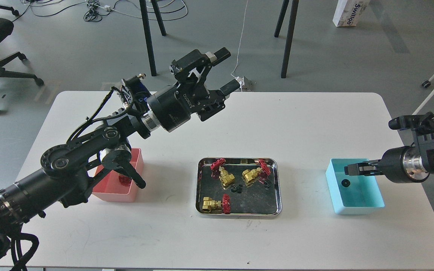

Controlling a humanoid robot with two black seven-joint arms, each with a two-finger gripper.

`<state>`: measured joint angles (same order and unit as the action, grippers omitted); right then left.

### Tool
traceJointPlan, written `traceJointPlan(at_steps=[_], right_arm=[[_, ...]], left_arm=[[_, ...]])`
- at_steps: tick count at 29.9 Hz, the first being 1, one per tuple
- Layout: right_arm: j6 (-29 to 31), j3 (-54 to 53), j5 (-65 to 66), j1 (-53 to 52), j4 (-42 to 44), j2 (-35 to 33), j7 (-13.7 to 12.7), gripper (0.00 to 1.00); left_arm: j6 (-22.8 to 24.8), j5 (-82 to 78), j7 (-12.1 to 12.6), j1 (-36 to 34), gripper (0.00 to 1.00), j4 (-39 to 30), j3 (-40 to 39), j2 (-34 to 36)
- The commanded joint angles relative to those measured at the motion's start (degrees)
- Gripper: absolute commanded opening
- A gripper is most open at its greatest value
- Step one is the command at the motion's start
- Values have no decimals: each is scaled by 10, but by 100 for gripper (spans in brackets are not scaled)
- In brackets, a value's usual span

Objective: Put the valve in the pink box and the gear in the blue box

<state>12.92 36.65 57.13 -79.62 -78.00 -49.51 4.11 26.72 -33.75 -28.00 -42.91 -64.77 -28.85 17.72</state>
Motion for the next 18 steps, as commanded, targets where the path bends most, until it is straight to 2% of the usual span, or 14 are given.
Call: traceJointPlan(at_steps=[1,4,7,8,10,13,15,16,18], right_arm=[[-1,-40,-5,3,1,-8,-2,98],[-8,-138,-54,3,21,-34,-2,98],[-13,-259,-237,28,60,-35,5,98],[-12,-295,-302,38,74,-33,17,98],[-6,-361,-437,67,100,-27,67,98],[15,-444,-595,118,110,5,173,98],[56,-480,-642,149,119,20,220,98],[85,-493,-644,164,128,27,239,98],[143,-512,-643,190,141,48,239,98]], left_arm=[[4,1,0,-2,89,14,-3,1],[13,5,0,-20,89,60,-8,1],[13,12,0,-70,89,131,-9,0],[13,21,0,-86,90,158,-12,-1],[13,53,0,-117,92,210,-17,-4],[13,127,0,-169,94,275,-16,-10],[13,184,0,-183,95,316,-17,-16],[13,214,0,-184,95,334,-18,-22],[13,266,0,-181,97,352,-19,-33]])
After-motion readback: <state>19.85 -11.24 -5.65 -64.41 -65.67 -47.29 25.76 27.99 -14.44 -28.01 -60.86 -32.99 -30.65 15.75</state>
